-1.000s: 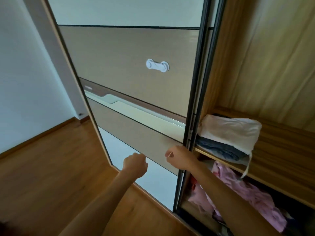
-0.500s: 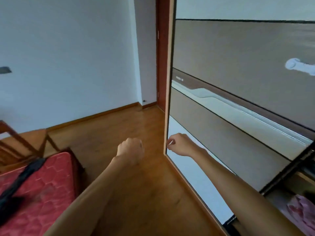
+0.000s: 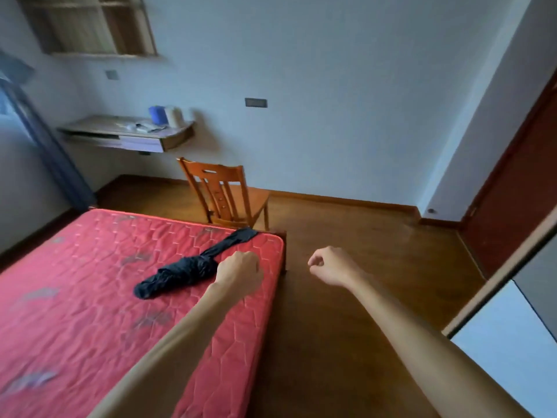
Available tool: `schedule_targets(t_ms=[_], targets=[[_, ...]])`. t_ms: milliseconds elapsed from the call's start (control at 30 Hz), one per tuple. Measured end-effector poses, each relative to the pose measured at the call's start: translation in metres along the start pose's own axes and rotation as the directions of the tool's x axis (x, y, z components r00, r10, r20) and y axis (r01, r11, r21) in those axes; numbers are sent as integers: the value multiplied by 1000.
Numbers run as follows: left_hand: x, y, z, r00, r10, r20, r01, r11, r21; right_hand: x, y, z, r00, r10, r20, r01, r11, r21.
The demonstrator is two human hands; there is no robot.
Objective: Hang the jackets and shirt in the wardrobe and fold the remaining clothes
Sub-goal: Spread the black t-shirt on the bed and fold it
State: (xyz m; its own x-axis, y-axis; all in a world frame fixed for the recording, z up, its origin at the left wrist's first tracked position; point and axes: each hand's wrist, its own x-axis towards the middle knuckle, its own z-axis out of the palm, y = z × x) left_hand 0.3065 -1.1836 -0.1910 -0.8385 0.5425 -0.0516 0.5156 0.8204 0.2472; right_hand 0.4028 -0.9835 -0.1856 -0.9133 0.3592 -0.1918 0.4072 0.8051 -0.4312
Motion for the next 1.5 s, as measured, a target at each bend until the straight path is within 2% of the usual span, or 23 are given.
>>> schedule_targets(t_ms=[167,333,467,633,800,1167,1367,1500], targets=[[6,-63,-16,977,-209,-49,210,977,26,66,-66,18,977,-197,79,200,979,-30],[34,-108,-35,913,-394,-109,401,914,54,130,-119,25,920,-368,133,372,928,-3],[76,-114,-50,866,-468,-174,475,880,-1,182,-138,15,872,-464,158,467,884,23],[123,-119,-63,831,-525,-183,529,848,-35,240,-149,-7,825,-541,160,525,840,133],[164,-131,-67,834,-535,-135,532,845,-64,295,-141,-15,809,-558,185,530,829,180],[283,-205,-60,821,-570,-38,559,815,-149,435,-169,9,818,-507,272,492,862,126],[332,-276,-63,777,-628,-33,611,767,-197,509,-215,37,808,-470,356,481,874,62],[356,-315,-38,743,-669,-1,649,722,-240,550,-237,75,781,-444,438,489,872,12]])
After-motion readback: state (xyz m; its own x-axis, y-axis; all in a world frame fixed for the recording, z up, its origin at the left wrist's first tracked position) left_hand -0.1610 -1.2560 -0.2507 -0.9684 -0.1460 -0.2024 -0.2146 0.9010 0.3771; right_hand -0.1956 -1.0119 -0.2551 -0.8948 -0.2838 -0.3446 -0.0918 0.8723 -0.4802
